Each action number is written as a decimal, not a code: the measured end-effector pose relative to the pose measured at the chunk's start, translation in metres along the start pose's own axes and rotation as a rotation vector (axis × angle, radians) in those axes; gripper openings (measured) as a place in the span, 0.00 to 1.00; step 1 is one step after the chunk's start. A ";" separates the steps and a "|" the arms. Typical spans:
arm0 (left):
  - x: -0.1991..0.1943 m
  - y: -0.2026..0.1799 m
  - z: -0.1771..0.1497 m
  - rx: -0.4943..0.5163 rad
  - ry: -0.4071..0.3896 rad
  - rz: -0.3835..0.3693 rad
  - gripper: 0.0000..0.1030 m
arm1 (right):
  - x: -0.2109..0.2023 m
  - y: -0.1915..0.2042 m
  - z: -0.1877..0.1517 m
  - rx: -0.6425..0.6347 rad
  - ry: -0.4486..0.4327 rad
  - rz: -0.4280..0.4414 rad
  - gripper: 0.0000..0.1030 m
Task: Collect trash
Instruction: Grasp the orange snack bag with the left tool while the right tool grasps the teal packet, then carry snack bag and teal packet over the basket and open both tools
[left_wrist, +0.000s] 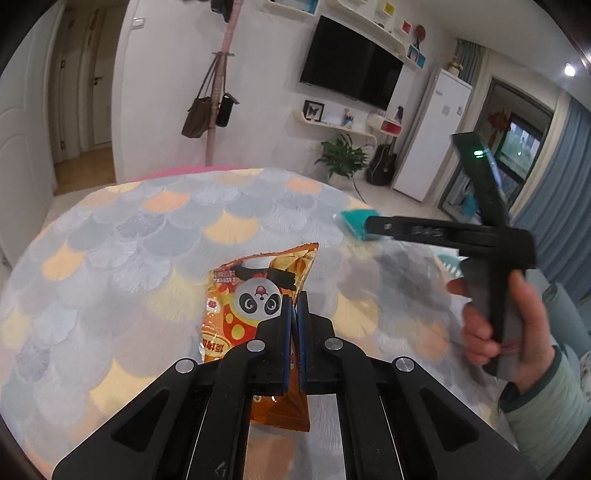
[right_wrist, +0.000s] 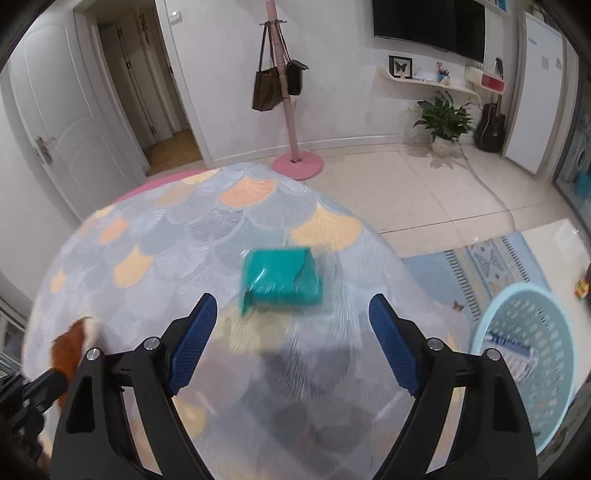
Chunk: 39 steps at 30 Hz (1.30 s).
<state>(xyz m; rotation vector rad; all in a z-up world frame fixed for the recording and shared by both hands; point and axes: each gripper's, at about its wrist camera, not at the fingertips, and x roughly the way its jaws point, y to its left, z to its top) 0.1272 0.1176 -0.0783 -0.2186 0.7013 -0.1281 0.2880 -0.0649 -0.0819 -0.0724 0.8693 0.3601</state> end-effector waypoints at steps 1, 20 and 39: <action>0.004 0.001 0.000 -0.004 0.002 -0.002 0.01 | 0.007 0.002 0.003 -0.006 0.001 -0.024 0.78; 0.007 -0.014 0.009 0.033 -0.014 -0.010 0.01 | -0.027 0.006 -0.006 -0.004 -0.105 0.043 0.48; 0.003 -0.176 0.062 0.302 -0.125 -0.199 0.01 | -0.175 -0.151 -0.062 0.221 -0.297 -0.202 0.48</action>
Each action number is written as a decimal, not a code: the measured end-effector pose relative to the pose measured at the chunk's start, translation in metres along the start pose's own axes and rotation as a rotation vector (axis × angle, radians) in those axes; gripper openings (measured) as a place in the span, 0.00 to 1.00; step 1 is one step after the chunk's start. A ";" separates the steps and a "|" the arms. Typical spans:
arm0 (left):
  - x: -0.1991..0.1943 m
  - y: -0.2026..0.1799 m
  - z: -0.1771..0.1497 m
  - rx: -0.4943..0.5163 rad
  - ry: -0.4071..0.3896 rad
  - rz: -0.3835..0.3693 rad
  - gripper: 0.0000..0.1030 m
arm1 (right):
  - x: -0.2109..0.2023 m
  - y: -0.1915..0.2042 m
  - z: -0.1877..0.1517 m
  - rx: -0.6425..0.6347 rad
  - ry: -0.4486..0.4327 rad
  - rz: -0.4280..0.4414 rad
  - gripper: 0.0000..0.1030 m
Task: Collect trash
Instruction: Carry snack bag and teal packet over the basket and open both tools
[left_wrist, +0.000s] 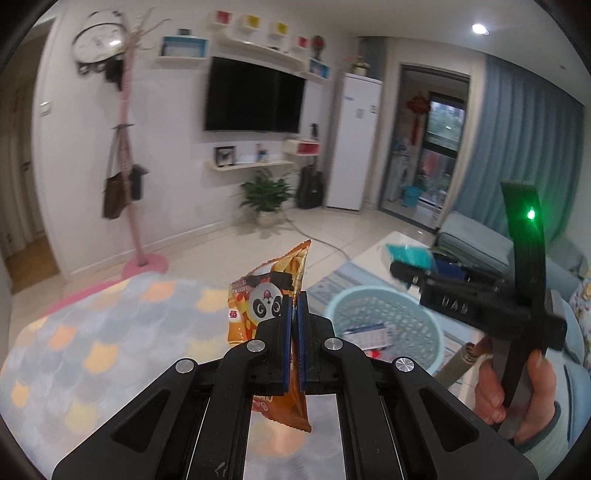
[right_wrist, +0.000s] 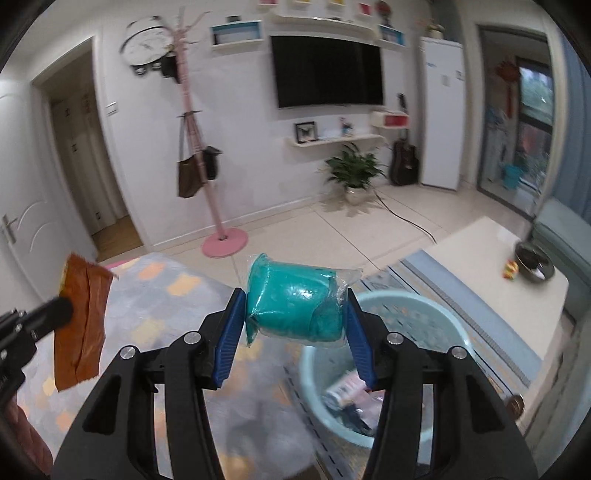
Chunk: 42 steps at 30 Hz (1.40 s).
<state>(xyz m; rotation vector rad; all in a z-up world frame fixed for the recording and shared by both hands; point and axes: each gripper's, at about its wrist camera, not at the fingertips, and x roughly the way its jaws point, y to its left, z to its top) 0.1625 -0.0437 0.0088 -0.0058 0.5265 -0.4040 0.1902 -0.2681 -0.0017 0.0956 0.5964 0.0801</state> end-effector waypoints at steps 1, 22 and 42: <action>0.009 -0.012 0.004 0.014 0.006 -0.021 0.01 | 0.001 -0.013 -0.002 0.022 0.011 -0.012 0.48; 0.162 -0.119 -0.008 0.179 0.220 -0.187 0.01 | 0.085 -0.134 -0.074 0.242 0.260 -0.242 0.49; 0.167 -0.092 -0.016 0.038 0.212 -0.183 0.58 | 0.070 -0.131 -0.077 0.237 0.226 -0.181 0.60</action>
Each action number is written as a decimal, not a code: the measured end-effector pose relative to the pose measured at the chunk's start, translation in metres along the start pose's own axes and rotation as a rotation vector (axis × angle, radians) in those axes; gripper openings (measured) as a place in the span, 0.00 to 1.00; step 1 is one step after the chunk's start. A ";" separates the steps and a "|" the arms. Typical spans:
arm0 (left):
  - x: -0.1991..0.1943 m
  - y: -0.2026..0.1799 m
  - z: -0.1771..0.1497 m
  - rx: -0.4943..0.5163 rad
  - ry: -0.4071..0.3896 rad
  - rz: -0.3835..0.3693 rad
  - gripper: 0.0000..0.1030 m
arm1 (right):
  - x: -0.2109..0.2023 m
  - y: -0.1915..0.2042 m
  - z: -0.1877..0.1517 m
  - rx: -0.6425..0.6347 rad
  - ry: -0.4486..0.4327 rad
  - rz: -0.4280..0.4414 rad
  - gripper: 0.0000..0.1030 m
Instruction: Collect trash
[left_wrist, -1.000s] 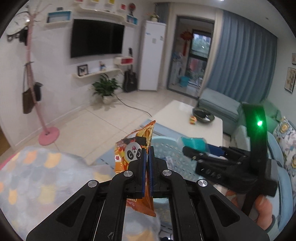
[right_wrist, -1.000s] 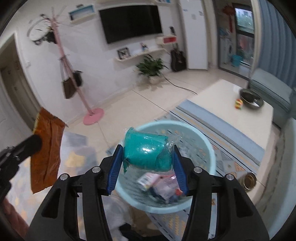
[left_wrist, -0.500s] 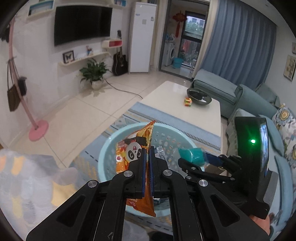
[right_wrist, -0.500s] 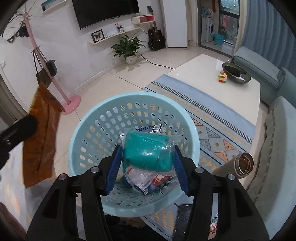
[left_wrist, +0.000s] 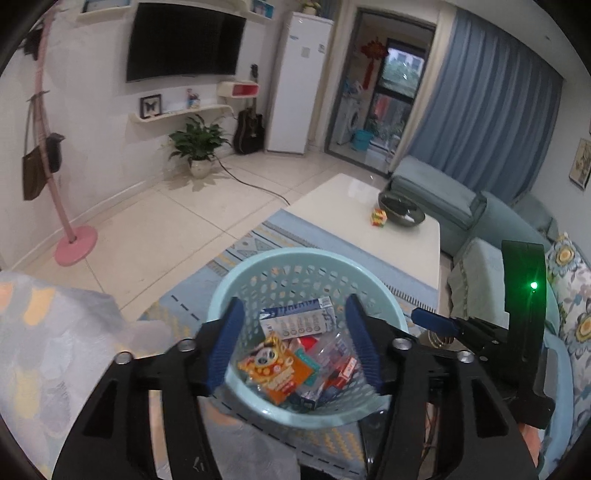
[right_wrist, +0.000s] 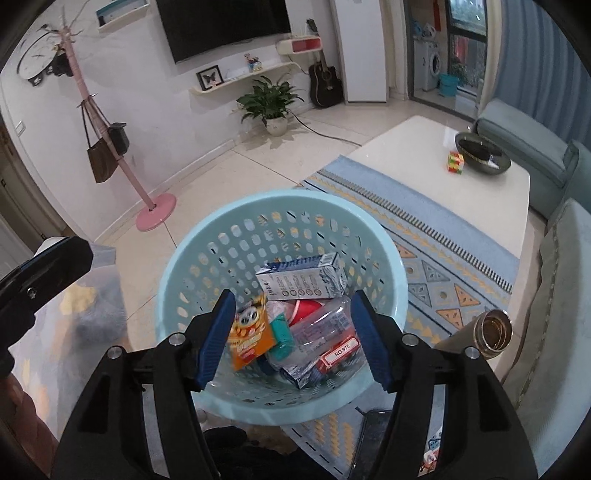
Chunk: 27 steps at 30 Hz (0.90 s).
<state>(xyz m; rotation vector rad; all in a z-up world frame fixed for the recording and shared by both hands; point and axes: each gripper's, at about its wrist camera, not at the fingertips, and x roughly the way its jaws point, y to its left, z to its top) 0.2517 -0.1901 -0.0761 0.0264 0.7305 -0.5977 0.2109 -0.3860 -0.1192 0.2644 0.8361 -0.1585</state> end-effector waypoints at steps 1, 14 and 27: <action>-0.008 0.003 -0.002 -0.010 -0.012 0.013 0.60 | -0.007 0.005 0.000 -0.012 -0.012 0.005 0.62; -0.122 0.040 -0.058 -0.111 -0.189 0.361 0.82 | -0.088 0.064 -0.014 -0.127 -0.185 0.092 0.80; -0.169 0.050 -0.107 -0.142 -0.336 0.588 0.87 | -0.153 0.103 -0.059 -0.206 -0.352 0.104 0.91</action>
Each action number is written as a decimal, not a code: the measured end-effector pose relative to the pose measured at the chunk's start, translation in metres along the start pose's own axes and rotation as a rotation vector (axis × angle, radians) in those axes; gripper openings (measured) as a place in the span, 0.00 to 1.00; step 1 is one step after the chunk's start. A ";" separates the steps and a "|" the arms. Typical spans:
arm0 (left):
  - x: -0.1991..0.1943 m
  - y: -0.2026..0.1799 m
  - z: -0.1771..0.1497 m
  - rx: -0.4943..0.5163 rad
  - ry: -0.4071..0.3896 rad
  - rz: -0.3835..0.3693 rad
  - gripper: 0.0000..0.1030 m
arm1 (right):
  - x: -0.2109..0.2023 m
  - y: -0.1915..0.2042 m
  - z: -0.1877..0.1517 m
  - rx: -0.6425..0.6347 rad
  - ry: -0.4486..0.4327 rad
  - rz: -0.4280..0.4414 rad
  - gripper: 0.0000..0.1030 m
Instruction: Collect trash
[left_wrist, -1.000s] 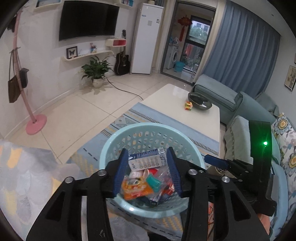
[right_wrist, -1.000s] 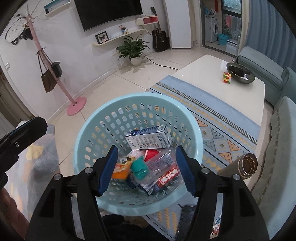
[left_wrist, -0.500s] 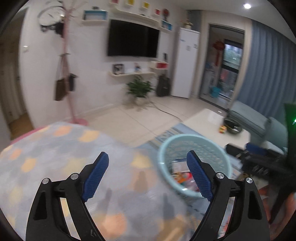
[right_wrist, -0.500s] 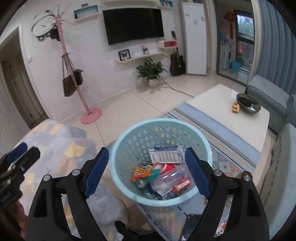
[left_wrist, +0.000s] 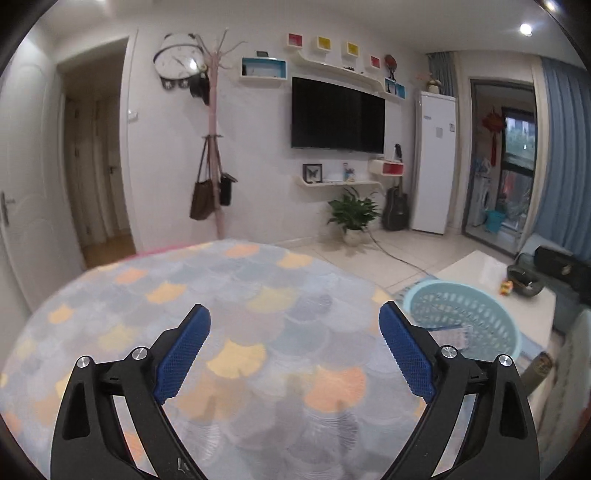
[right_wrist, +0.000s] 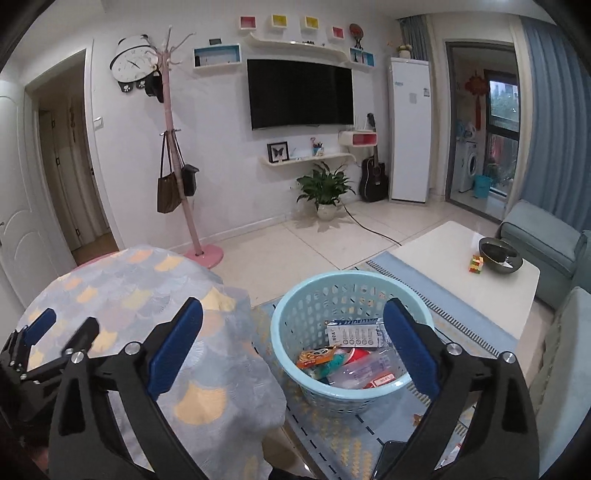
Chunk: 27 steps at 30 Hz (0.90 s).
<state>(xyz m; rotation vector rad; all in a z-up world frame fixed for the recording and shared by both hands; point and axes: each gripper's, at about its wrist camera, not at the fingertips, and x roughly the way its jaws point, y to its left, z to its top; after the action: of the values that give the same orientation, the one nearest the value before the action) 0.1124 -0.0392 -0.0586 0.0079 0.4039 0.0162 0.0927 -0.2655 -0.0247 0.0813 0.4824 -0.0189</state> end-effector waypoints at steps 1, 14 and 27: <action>-0.002 0.001 -0.001 -0.002 -0.010 -0.003 0.87 | -0.004 0.001 -0.002 0.000 -0.005 -0.001 0.91; -0.012 0.011 -0.008 -0.035 -0.018 -0.062 0.92 | -0.027 0.012 -0.028 -0.003 -0.040 -0.099 0.92; -0.017 0.001 -0.010 -0.008 -0.025 -0.092 0.92 | -0.022 0.017 -0.037 -0.014 -0.041 -0.084 0.92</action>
<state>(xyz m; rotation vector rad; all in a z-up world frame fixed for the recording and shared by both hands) 0.0927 -0.0380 -0.0609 -0.0185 0.3792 -0.0731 0.0565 -0.2456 -0.0455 0.0465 0.4448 -0.0995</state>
